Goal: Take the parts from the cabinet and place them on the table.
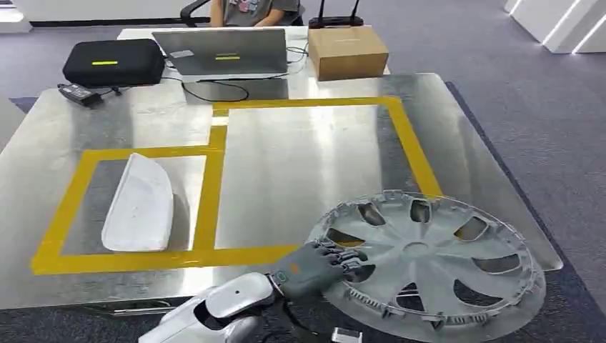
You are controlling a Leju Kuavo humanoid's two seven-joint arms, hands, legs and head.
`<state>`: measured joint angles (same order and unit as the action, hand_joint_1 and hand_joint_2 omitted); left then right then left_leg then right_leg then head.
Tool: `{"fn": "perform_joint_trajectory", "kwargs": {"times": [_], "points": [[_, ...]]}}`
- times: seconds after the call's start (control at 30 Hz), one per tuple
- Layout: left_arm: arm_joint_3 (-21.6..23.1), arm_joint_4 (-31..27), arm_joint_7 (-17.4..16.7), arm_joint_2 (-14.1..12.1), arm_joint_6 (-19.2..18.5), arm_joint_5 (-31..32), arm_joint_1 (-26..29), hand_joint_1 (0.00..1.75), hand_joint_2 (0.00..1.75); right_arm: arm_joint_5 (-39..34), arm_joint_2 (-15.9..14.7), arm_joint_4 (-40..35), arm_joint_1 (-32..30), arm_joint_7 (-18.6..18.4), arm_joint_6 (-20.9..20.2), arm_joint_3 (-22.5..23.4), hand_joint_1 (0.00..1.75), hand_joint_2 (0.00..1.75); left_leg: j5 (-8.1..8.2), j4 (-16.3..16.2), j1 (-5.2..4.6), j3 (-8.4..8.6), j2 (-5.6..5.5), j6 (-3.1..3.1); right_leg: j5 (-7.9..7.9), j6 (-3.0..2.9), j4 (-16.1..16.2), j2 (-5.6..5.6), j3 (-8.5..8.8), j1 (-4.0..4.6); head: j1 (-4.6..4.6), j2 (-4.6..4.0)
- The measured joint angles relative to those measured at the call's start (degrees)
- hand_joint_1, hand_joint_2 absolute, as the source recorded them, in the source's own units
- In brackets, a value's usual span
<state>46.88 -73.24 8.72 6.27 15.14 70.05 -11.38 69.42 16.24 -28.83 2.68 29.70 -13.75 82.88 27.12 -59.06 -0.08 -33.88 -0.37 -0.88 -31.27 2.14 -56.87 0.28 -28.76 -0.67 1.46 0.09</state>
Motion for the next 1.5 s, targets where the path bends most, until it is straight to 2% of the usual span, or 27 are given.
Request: {"fn": "perform_joint_trajectory", "kwargs": {"times": [0.67,0.9,1.07,1.17,1.3,1.5], "points": [[1.01,1.46,-0.44,0.04,-1.03,-0.39,-1.39,1.75,1.75,0.00,-0.59,1.11,0.04,0.00,0.17,-0.07,0.00,0.00,0.00,0.00,0.00,0.14,0.00,0.00,-0.03,0.00,0.00,-0.01,-0.04,0.00,0.02,0.00],[1.70,2.34,-5.84,1.38,-7.61,2.54,-4.33,1.75,1.75,0.37,-1.18,2.30,0.21,0.22,1.25,-0.17,0.00,0.00,0.01,0.01,0.01,0.23,0.00,0.00,-0.03,0.00,0.00,-0.01,-0.20,0.00,0.02,0.00],[1.62,6.37,-9.80,3.96,-9.94,4.67,-8.71,1.75,1.75,0.94,-2.10,4.06,0.36,0.39,2.40,-0.76,0.00,0.00,0.00,0.00,0.00,0.28,0.00,0.00,-0.01,0.02,0.00,-0.01,-0.14,0.00,0.00,0.00],[1.05,11.59,-13.07,5.49,-7.51,5.60,-12.37,1.75,1.75,1.40,-2.78,5.40,0.46,0.63,2.82,-1.71,0.00,0.00,-0.04,0.00,0.00,0.28,0.01,-0.04,0.07,0.05,0.00,0.05,0.26,0.00,0.00,0.00],[-1.84,17.91,-14.08,6.51,-4.24,5.60,-16.26,1.75,1.75,1.55,-3.63,7.17,0.60,0.85,3.80,-2.65,0.00,0.00,-0.05,0.00,0.01,0.33,0.02,-0.03,0.09,0.06,0.00,0.06,0.31,0.01,0.02,0.00],[-5.55,22.03,-15.04,6.82,-3.15,5.60,-18.41,1.75,1.75,1.55,-4.28,8.50,0.80,0.96,4.28,-3.63,0.00,0.00,-0.04,0.00,0.02,0.32,0.02,-0.03,0.05,0.04,-0.01,0.07,0.29,0.02,0.02,0.00]]}}
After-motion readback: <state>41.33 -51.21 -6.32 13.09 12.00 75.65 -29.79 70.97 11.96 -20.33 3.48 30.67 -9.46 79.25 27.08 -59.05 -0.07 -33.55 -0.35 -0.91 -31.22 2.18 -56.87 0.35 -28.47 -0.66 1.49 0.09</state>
